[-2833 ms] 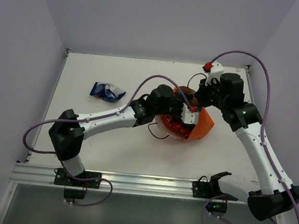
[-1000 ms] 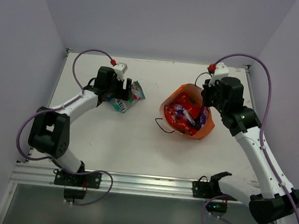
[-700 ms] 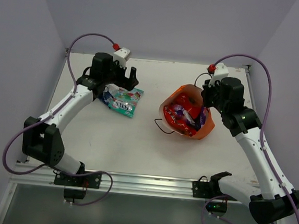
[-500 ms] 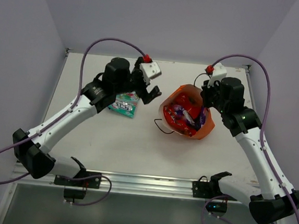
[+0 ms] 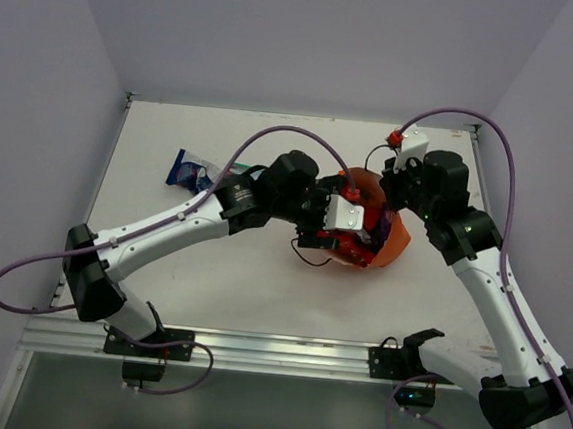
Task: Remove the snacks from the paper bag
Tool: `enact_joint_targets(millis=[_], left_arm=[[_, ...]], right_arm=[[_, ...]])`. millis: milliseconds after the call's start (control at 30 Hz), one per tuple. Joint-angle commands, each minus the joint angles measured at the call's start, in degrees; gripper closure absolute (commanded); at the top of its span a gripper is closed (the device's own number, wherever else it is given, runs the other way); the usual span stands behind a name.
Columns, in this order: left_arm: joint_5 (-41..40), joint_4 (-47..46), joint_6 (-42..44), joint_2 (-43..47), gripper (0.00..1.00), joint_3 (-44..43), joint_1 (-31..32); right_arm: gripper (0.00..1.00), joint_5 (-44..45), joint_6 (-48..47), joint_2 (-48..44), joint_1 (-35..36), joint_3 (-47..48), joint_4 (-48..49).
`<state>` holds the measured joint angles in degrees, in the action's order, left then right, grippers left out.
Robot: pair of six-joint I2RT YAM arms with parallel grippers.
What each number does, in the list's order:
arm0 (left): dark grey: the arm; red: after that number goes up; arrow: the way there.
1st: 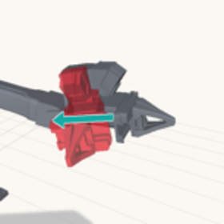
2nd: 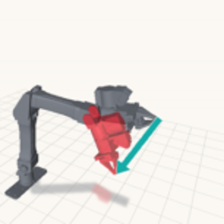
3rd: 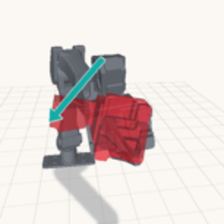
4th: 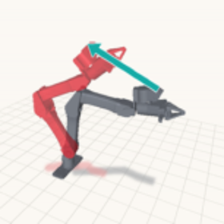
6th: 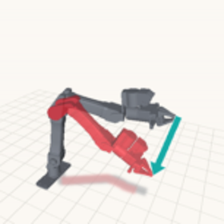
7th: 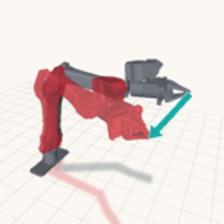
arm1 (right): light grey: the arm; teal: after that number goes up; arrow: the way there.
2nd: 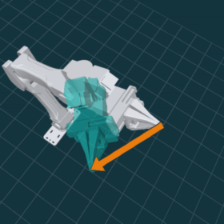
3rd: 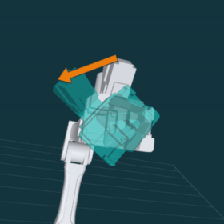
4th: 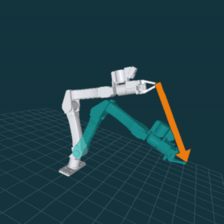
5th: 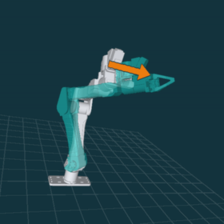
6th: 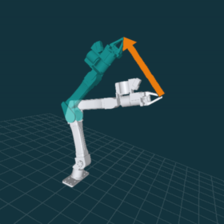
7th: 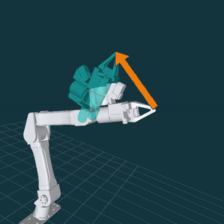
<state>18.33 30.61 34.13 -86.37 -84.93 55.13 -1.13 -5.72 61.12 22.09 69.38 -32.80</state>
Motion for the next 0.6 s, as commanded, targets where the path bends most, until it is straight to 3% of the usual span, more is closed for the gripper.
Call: enact_joint_targets(millis=[0,200,500,567], left_arm=[[2.1,4.6,4.5,-3.4,0.12,-3.5,0.1],[2.8,5.3,5.8,-8.9,0.22,-5.5,0.8],[5.8,5.3,5.9,-12.2,0.23,-6.1,3.5],[6.5,5.4,5.9,-12.9,0.27,-5.9,3.9]], right_arm=[[1.0,-1.9,-1.3,-3.0,0.6,1.3,4.2],[1.0,-2.3,-1.3,-3.1,0.8,0.8,4.8],[1.0,-1.6,-1.1,-3.0,0.9,0.2,4.9],[1.0,-1.5,-1.0,-2.8,0.9,0.2,4.8]])
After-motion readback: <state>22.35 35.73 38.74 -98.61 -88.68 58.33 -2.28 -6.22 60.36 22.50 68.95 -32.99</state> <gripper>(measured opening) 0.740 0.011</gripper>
